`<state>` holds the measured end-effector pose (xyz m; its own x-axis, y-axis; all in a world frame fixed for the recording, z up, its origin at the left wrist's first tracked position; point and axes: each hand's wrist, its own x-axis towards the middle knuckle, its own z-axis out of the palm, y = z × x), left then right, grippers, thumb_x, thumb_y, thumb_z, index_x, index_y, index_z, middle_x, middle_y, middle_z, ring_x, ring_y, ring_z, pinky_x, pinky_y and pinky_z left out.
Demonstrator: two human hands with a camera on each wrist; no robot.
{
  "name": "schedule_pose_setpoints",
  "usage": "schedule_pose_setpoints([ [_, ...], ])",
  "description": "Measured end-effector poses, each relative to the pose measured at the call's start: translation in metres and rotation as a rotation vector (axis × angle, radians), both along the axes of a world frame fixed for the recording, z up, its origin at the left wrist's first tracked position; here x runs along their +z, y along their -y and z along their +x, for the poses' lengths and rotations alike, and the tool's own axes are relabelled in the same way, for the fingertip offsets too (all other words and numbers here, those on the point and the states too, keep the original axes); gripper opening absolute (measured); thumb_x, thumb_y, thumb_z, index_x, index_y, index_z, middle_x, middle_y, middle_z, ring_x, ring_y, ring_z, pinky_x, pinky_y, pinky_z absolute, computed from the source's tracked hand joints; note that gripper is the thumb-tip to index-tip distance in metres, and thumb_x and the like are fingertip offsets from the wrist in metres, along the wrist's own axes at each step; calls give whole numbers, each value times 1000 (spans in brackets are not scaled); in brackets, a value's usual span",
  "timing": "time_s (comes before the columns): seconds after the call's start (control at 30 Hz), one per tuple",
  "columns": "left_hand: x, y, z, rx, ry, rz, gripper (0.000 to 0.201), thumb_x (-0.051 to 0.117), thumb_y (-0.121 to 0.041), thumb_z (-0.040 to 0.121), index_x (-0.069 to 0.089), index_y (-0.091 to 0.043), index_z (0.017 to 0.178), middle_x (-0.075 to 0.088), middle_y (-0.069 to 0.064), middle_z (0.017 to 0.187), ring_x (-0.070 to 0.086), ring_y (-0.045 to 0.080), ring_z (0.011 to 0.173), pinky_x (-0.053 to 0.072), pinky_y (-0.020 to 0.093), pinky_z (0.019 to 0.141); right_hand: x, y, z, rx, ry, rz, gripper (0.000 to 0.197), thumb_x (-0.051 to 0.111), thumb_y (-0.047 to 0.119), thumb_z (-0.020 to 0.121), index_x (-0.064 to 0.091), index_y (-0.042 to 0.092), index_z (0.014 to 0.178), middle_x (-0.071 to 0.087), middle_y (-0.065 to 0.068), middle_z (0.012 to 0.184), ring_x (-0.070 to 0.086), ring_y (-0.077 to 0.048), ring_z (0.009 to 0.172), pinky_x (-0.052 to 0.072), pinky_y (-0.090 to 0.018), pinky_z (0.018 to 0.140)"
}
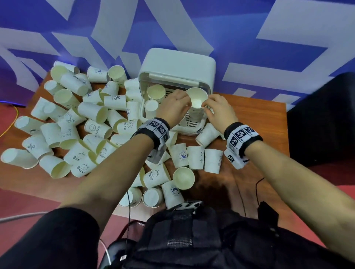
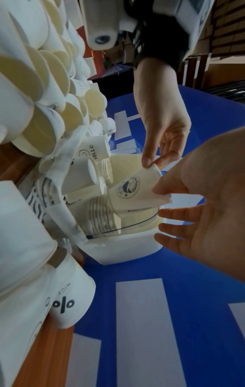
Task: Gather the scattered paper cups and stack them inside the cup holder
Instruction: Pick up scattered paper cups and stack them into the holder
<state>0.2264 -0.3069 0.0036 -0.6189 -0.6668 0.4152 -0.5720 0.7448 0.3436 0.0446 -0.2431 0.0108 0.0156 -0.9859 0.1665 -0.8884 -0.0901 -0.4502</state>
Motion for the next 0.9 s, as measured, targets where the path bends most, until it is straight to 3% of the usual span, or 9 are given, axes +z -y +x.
schedule_pose_setpoints([
  [0.1, -6, 4, 2, -5, -31, -13, 5, 69, -3, 77, 65, -5, 80, 66, 10, 91, 58, 31, 87, 48, 35, 69, -10, 0, 0, 46, -39, -64, 21, 55, 1, 82, 68, 4, 99, 58, -20, 117, 51, -38, 115, 42, -46, 96],
  [0.23, -12, 9, 4, -58, -82, -136, 4, 66, -3, 79, 66, -5, 76, 66, 10, 86, 50, 23, 87, 47, 32, 64, -12, 2, 0, 96, -13, -118, 24, 48, 8, 83, 68, 4, 95, 60, -18, 116, 53, -38, 115, 42, -47, 97],
  [0.4, -22, 8, 8, -72, -73, -219, 7, 65, -5, 81, 67, -7, 75, 67, 8, 85, 57, 26, 87, 47, 33, 66, -12, 1, -4, 155, -10, -197, 25, 48, 9, 83, 71, 7, 92, 60, -19, 121, 51, -39, 120, 34, -43, 101],
  [0.53, -26, 9, 7, -62, -61, -202, 6, 66, -3, 81, 67, -8, 77, 67, 7, 87, 60, 29, 87, 48, 35, 70, -19, 0, -4, 176, -27, -202, 27, 48, 10, 83, 72, 7, 94, 59, -21, 124, 51, -41, 121, 37, -47, 102],
  [0.7, -34, 10, 5, -71, -61, -195, 6, 66, -3, 81, 67, -8, 79, 66, 7, 88, 60, 30, 89, 47, 37, 70, -25, 2, -5, 141, -6, -191, 28, 48, 12, 85, 73, 9, 97, 59, -19, 126, 51, -39, 122, 34, -43, 103],
  [0.9, -37, 9, 4, -49, -142, -280, 9, 69, 0, 78, 68, -8, 80, 67, 7, 87, 54, 25, 96, 47, 38, 73, -26, 2, -13, 183, 10, -317, 23, 51, 5, 83, 72, 7, 91, 61, -18, 122, 45, -29, 123, 36, -40, 103],
])
